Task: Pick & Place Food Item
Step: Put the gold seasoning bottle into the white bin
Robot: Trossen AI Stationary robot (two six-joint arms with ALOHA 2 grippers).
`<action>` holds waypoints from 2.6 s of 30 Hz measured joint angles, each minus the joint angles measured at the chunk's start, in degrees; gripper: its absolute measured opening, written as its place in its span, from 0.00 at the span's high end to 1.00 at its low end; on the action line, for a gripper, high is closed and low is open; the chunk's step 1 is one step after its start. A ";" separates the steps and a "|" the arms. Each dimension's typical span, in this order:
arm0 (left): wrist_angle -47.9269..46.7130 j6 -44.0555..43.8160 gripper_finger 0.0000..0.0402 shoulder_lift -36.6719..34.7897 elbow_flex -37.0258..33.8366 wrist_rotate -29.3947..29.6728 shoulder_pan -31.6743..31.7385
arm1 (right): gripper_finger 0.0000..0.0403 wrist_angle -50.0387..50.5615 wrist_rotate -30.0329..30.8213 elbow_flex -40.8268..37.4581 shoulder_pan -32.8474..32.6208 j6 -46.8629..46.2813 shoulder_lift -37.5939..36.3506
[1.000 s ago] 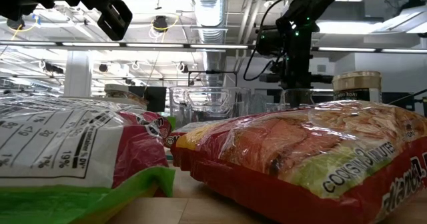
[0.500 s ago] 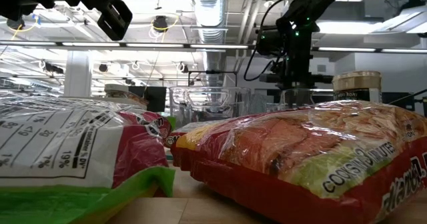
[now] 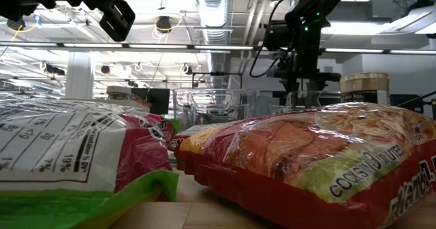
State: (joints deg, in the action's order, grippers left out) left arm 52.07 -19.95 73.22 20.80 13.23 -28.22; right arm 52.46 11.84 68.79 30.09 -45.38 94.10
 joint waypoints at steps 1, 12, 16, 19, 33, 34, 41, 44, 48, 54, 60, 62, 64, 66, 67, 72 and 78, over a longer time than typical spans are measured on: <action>0.00 -0.01 1.00 -0.01 0.00 -0.01 0.01 | 0.50 0.06 -0.03 0.00 0.00 0.32 -0.34; 0.00 -0.01 1.00 0.00 0.00 0.00 0.01 | 0.48 1.06 -0.05 0.00 0.00 2.53 -9.99; 0.00 -0.01 1.00 -0.01 0.00 0.00 0.01 | 0.50 1.08 0.00 0.02 -1.13 2.53 -15.91; 0.02 -0.01 1.00 0.00 0.00 0.00 0.01 | 0.53 1.08 -0.05 0.01 -3.22 2.48 -20.53; 0.04 -0.01 1.00 0.01 0.00 0.02 0.01 | 0.61 1.08 -3.89 0.02 -23.50 -12.01 -35.90; 0.02 -0.01 1.00 -0.01 0.00 0.02 0.01 | 0.61 1.08 -3.91 0.02 -25.43 -13.20 -36.19; 0.02 -0.01 1.00 -0.01 0.00 0.01 0.01 | 0.63 1.56 -1.05 0.02 -38.73 -23.16 -34.38; 0.02 0.00 1.00 0.00 0.00 0.01 0.01 | 0.65 3.02 0.33 0.02 -43.88 -28.35 -32.25; 0.02 -0.01 1.00 -0.01 0.00 0.00 0.01 | 0.68 6.47 0.50 0.02 -50.13 -35.99 -29.02; 0.00 -0.01 1.00 -0.01 0.00 0.00 0.01 | 0.71 12.52 0.45 0.02 -58.35 -43.51 -25.40; 0.00 -0.01 1.00 -0.01 0.00 0.00 0.01 | 0.72 21.06 0.46 0.02 -63.55 -49.00 -22.95; 0.00 -0.01 1.00 0.01 0.00 0.00 0.01 | 0.72 23.89 0.46 0.02 -64.78 -50.68 -22.17; 0.00 -0.01 1.00 -0.01 0.00 0.00 0.01 | 0.72 25.82 0.46 0.02 -65.84 -51.15 -21.44; 0.00 -0.01 1.00 0.00 0.00 0.00 0.01 | 0.72 27.05 0.46 0.02 -66.96 -51.18 -20.68; 0.00 0.00 1.00 0.00 0.00 0.00 0.01 | 0.72 27.42 0.46 0.02 -67.31 -51.22 -20.40; 0.00 -0.01 1.00 -0.01 0.00 0.00 0.01 | 0.72 27.68 0.65 0.02 -69.10 -50.15 -18.93; -0.01 -0.01 1.00 0.00 0.00 0.00 0.00 | 0.72 28.62 2.34 0.02 -70.27 -47.34 -16.44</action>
State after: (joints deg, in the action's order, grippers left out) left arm 52.07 -19.97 73.22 20.80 13.23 -28.21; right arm 81.07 14.18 68.82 -40.18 -92.71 77.66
